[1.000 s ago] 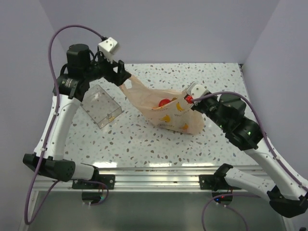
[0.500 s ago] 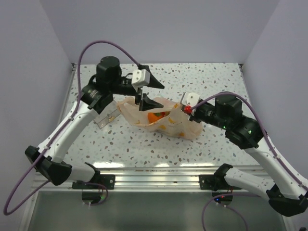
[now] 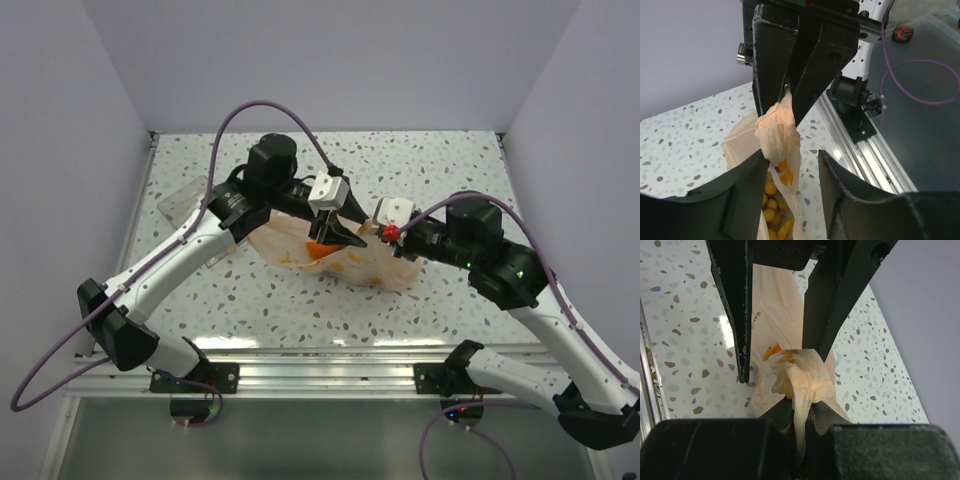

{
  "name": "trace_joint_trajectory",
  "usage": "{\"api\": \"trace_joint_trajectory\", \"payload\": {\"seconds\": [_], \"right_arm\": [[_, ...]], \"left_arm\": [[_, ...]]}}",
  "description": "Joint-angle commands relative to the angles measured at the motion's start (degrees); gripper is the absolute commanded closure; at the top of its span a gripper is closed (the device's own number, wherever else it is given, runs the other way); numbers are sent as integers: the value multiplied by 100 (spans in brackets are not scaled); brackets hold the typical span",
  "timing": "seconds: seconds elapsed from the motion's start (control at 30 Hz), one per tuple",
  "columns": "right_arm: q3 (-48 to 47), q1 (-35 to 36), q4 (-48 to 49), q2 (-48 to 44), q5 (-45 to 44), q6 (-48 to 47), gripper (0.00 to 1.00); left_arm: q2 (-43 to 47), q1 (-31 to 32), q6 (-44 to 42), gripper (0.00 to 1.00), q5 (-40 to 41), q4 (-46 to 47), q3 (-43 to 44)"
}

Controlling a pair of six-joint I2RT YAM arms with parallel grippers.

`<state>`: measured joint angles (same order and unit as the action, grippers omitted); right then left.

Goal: Place the fake fruits into the plastic bag and tie a complex knot

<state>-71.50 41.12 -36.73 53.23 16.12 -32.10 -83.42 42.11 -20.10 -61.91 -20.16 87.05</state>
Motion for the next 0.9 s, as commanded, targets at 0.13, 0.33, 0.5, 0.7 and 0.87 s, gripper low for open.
{"api": "trace_joint_trajectory", "payload": {"seconds": [0.13, 0.33, 0.5, 0.7, 0.87], "right_arm": [[-22, -8, -133, -120, 50, -147, 67], [444, -8, -1, -708, -487, -148, 25], [699, -8, 385, -1113, -838, 861, 13], [1366, -8, 2010, -1166, -1031, 1794, 9], [1718, -17, 3072, -824, -1277, 2031, 9]], "left_arm": [[-96, 70, 93, 83, -348, 469, 436], [62, 52, 786, 100, 186, 1187, 112], [-43, -62, 2549, 100, 750, 2621, -170], [-324, -36, 3416, 100, 926, 3633, -267], [-552, -10, 3959, 100, 1330, 4072, -48]]}}
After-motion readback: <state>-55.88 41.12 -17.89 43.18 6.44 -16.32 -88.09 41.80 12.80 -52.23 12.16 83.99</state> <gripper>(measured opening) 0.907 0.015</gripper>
